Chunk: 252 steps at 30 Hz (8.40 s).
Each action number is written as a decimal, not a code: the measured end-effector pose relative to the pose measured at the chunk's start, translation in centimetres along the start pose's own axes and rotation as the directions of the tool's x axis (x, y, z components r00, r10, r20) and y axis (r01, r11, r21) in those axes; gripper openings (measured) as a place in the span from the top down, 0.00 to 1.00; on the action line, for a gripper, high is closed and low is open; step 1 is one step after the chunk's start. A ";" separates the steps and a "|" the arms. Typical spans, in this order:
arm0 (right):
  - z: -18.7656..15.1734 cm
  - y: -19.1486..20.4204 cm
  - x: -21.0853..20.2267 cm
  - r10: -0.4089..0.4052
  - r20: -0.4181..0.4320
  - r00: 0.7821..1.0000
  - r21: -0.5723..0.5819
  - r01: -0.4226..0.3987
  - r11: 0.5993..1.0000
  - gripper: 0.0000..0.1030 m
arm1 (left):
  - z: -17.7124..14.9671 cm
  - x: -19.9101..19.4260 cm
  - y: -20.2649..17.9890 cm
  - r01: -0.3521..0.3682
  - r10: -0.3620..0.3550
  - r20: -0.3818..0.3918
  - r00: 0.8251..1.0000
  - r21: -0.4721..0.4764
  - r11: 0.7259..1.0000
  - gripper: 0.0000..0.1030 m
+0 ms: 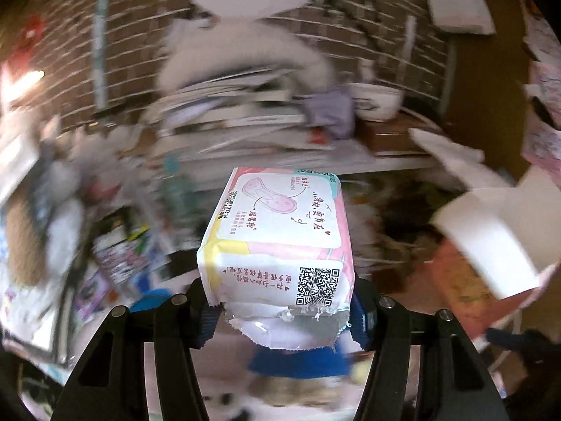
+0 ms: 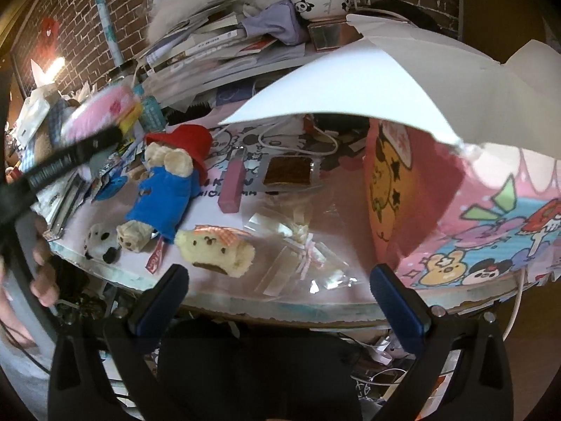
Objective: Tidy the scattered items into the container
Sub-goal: 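Carry the pink-and-white pad pack in the left gripper to the white box, then open the left gripper to drop the pad pack into the box, then move the left gripper back over the desk toward the panda plush, then grasp the cream bear head plush with the right gripper and lift, then carry the cream bear head in the right gripper into the white box, then open the right gripper to release the bear head in the box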
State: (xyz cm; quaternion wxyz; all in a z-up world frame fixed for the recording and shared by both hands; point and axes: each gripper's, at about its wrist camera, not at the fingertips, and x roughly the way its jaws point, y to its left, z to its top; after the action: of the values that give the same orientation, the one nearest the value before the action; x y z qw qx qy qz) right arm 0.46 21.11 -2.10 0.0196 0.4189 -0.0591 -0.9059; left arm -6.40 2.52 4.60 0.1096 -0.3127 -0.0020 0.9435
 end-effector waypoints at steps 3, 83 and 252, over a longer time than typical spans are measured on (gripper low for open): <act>0.1 -0.5 -0.2 -0.002 0.001 1.000 0.007 0.002 1.000 0.00 | 1.8 -0.1 -2.7 0.069 -0.068 -0.021 0.997 0.054 0.996 0.47; -1.2 -0.7 -0.6 0.018 0.001 1.000 0.001 -0.018 1.000 0.00 | 7.6 -5.5 -11.4 0.211 -0.198 -0.075 0.977 0.409 0.888 0.21; 12.0 -11.6 -3.8 -0.318 -0.175 0.932 -0.168 0.290 0.942 0.20 | -9.3 -0.5 4.5 0.143 -0.144 -0.020 0.989 -0.046 0.989 0.21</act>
State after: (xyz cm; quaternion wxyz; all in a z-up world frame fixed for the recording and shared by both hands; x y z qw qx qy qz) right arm -6.02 34.05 7.06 -0.0861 0.5093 0.0720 -0.8533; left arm -1.49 -2.59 -2.92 0.1701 -0.3253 -0.0443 0.9291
